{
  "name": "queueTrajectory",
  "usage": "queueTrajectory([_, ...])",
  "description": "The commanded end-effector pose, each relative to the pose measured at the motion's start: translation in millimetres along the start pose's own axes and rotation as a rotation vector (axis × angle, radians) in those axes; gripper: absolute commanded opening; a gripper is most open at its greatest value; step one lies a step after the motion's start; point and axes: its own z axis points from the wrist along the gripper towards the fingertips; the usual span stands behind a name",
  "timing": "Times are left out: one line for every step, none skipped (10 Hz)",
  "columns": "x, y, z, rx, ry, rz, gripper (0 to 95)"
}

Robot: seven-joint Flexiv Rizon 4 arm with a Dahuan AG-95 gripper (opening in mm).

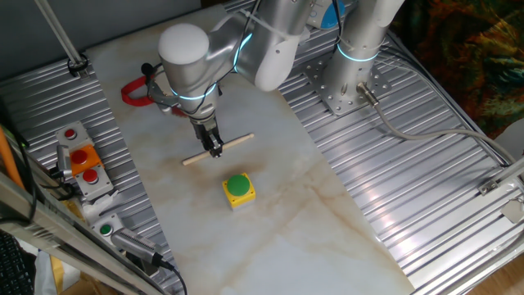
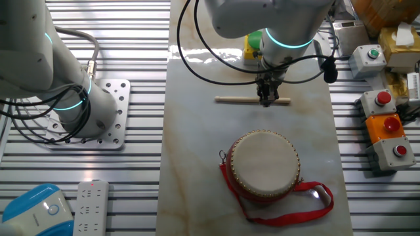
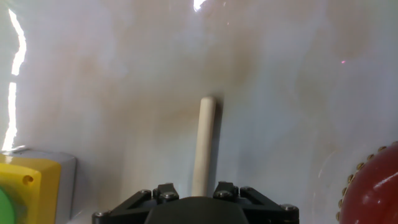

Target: Play the drum

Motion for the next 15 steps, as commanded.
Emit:
queueTrajectory([-0.7,-1.9,-0.1,0.008,0.002,0.002,38.0])
queueTrajectory([-0.6,-1.9,0.0,0.008,0.001,0.002,38.0])
queueTrajectory([-0.6,-1.9,0.0,0.008,0.002,0.002,38.0])
queueTrajectory([-0.5,-1.9,0.1,0.009,0.004,0.002,38.0])
queueTrajectory([-0.5,-1.9,0.1,0.008,0.003,0.001,38.0])
queueTrajectory([-0.5,-1.9,0.2,0.007,0.003,0.002,38.0])
queueTrajectory([-0.5,-1.9,0.2,0.006,0.004,0.005,38.0])
queueTrajectory([-0.5,-1.9,0.3,0.006,0.005,0.006,38.0])
queueTrajectory([-0.4,-1.9,0.7,0.007,0.004,0.007,19.0])
queueTrajectory([-0.3,-1.9,0.7,0.008,0.004,0.010,0.0])
queueTrajectory([-0.3,-1.9,0.7,0.008,0.004,0.010,0.0])
queueTrajectory([-0.3,-1.9,0.7,0.008,0.004,0.009,0.0])
queueTrajectory([-0.3,-1.9,0.7,0.008,0.004,0.009,0.0])
queueTrajectory([-0.3,-1.9,0.7,0.008,0.004,0.009,0.0])
queueTrajectory([-0.4,-1.9,0.6,0.008,0.004,0.009,0.0])
